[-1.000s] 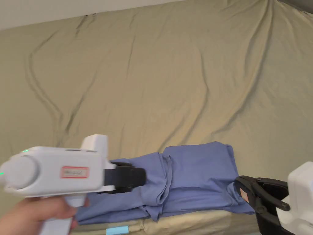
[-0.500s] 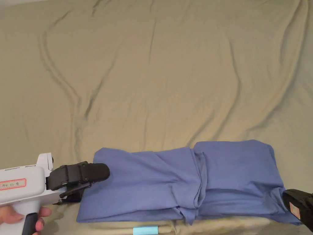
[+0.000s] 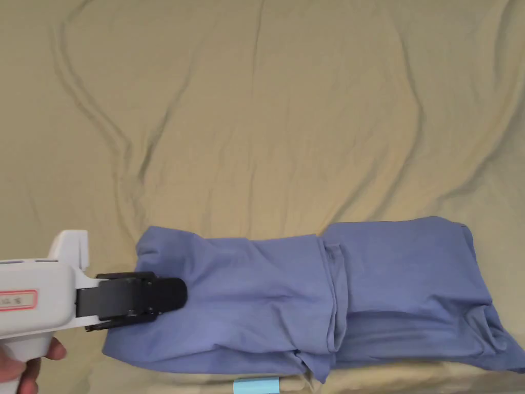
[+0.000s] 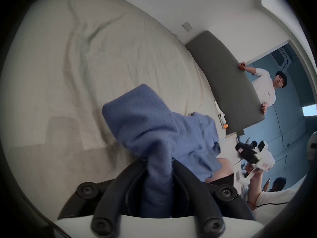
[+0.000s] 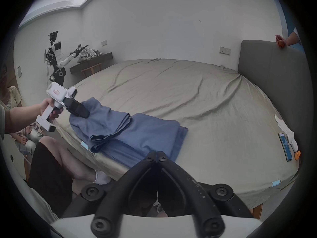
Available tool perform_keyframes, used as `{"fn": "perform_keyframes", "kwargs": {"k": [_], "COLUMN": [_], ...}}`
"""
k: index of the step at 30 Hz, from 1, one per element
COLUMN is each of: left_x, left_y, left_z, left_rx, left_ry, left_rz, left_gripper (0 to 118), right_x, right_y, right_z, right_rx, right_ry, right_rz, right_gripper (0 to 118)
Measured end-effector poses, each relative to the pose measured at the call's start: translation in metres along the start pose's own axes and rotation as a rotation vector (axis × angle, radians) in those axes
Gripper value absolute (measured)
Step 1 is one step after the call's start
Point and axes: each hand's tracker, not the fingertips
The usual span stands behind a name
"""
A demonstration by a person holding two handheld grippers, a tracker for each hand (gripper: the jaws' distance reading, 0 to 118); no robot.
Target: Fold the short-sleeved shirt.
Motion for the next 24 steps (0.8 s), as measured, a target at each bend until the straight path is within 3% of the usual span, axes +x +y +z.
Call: {"fn": "perform_keyframes", "kwargs": {"k": [3, 7, 9, 13, 15, 17, 20, 24], "left_x": [-0.005, -0.025, -0.011, 0.064, 0.106, 0.146, 0.189, 0.228], "left_y": [0.008, 0.016, 0.018, 0.033, 0.045, 0.053, 0.062, 0.060], "left_z": [0.033, 0.057, 0.056, 0.056, 0.051, 0.035, -0.005, -0.079], "left_rx": [0.041, -0.018, -0.053, -0.034, -0.035, -0.062, -0.144, -0.234], "left_ry": [0.044, 0.211, 0.337, 0.307, 0.376, 0.378, 0.377, 0.446], "left_rz": [0.006, 0.081, 0.050, -0.011, 0.007, -0.082, -0.144, -0.214], "left_gripper": [8, 8, 8, 8, 8, 8, 8, 8], "right_x": [0.004, 0.003, 0.000, 0.004, 0.004, 0.006, 0.013, 0.017], "right_y": [-0.001, -0.006, -0.001, -0.006, -0.010, -0.013, -0.012, -0.010], "right_z": [0.005, 0.011, 0.010, 0.011, 0.016, 0.022, 0.025, 0.036], "right_rx": [-0.011, 0.001, -0.012, -0.020, -0.020, -0.011, 0.003, 0.036], "right_ry": [0.032, 0.045, 0.050, 0.104, 0.120, 0.143, 0.196, 0.152], "right_rz": [-0.064, -0.022, -0.013, -0.042, -0.060, -0.078, -0.100, -0.071], "right_gripper": [1, 1, 1, 1, 1, 1, 1, 1]}}
